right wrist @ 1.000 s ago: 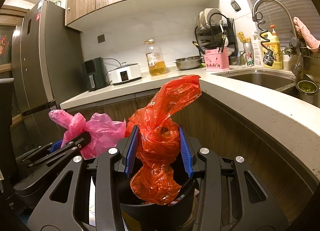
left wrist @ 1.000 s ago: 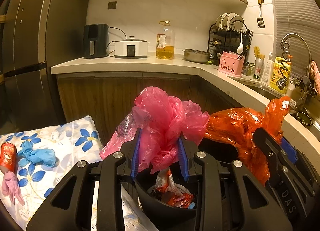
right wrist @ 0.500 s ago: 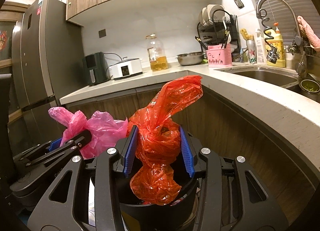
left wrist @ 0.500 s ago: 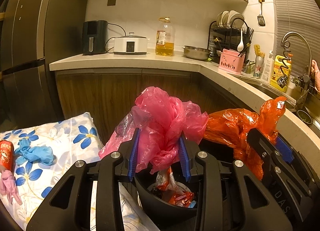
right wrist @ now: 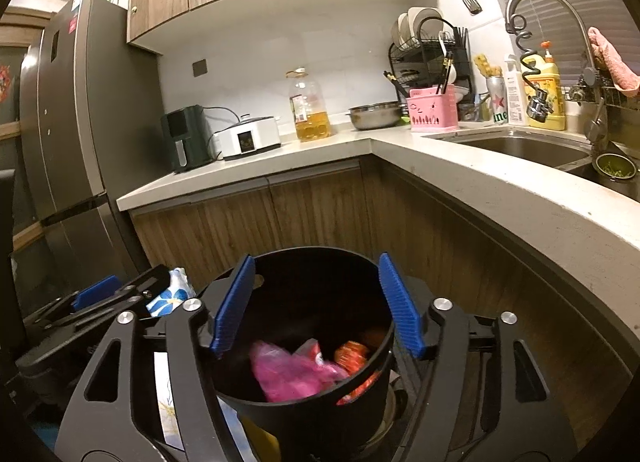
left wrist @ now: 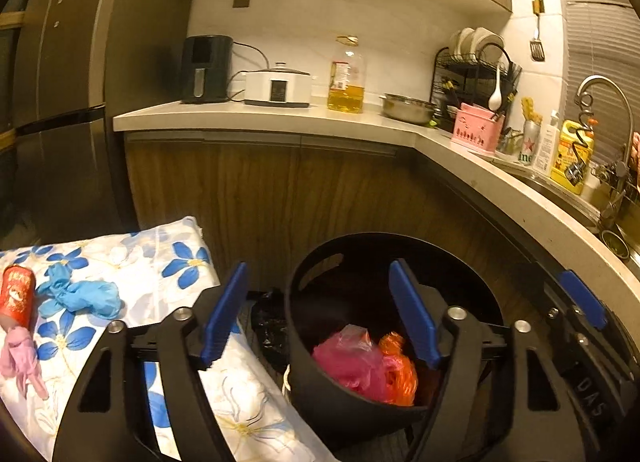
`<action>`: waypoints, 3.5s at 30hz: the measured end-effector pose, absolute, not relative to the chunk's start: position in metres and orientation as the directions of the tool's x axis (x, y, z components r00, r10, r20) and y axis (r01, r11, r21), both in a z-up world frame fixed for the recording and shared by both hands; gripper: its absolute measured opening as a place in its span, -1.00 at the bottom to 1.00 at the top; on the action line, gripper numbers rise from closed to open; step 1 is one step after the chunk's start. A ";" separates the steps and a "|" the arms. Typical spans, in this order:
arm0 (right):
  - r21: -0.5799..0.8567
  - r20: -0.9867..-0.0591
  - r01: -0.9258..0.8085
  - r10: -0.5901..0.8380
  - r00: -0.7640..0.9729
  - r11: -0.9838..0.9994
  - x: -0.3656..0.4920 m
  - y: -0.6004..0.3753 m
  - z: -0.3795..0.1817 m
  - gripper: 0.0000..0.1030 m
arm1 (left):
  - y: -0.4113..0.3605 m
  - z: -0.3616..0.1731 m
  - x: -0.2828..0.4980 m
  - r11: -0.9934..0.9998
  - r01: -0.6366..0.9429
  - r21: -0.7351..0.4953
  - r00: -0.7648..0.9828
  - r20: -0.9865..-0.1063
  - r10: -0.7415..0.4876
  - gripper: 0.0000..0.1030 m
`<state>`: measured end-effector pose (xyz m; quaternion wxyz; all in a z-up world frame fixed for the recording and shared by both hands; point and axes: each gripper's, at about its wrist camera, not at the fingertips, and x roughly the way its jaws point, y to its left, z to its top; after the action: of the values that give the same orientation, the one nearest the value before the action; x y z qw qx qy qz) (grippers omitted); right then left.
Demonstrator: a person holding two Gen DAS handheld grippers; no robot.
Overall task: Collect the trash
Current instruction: 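Open both tools to drop the bags into the bin, then move both open tools back over the red cups and gloves, then close the left tool on the pink glove while the right tool grasps the blue glove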
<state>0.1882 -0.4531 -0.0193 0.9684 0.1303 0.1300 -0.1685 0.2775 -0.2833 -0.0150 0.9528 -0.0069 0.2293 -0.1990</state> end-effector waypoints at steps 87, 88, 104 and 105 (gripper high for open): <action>0.128 -0.380 -0.021 0.068 0.922 0.992 0.289 -0.182 -0.057 0.64 | 0.006 -0.111 0.294 0.973 -0.193 -0.127 0.750 -0.659 0.063 -0.81; 0.123 -0.387 -0.023 0.069 0.920 0.992 0.294 -0.178 -0.058 0.64 | 0.008 -0.110 0.292 0.972 -0.191 -0.135 0.754 -0.654 0.057 -0.83; 0.169 -0.518 -0.090 0.166 0.839 0.982 0.389 -0.122 -0.078 0.53 | 0.047 -0.060 0.252 0.955 -0.231 -0.187 0.852 -0.512 0.106 -0.86; 0.168 -0.526 -0.093 0.169 0.834 0.981 0.393 -0.118 -0.079 0.49 | 0.049 -0.058 0.251 0.954 -0.235 -0.187 0.855 -0.507 0.111 -0.86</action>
<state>0.3934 -0.1183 -0.0790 0.9551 0.0678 0.2801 0.0686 0.2512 0.0490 -0.0584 0.9553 -0.1220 0.2536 0.0904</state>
